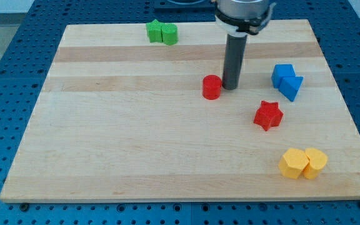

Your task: Place red circle vertically below the green star

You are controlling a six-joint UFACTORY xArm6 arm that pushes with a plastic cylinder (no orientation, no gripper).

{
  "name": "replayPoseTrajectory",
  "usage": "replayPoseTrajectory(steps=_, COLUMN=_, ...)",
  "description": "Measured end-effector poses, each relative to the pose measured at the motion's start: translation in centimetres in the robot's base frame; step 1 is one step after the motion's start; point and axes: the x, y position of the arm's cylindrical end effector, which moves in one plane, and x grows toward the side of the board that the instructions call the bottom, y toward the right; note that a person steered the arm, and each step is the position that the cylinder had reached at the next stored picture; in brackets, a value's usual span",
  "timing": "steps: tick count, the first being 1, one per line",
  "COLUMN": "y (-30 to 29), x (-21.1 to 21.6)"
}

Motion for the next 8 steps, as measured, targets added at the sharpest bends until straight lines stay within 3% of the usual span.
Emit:
replayPoseTrajectory(steps=2, y=0.9, x=3.5)
replayPoseTrajectory(steps=4, y=-2.2, x=0.7)
replayPoseTrajectory(steps=7, y=-11.5, x=0.2)
replayPoseTrajectory(steps=8, y=-10.7, x=0.6)
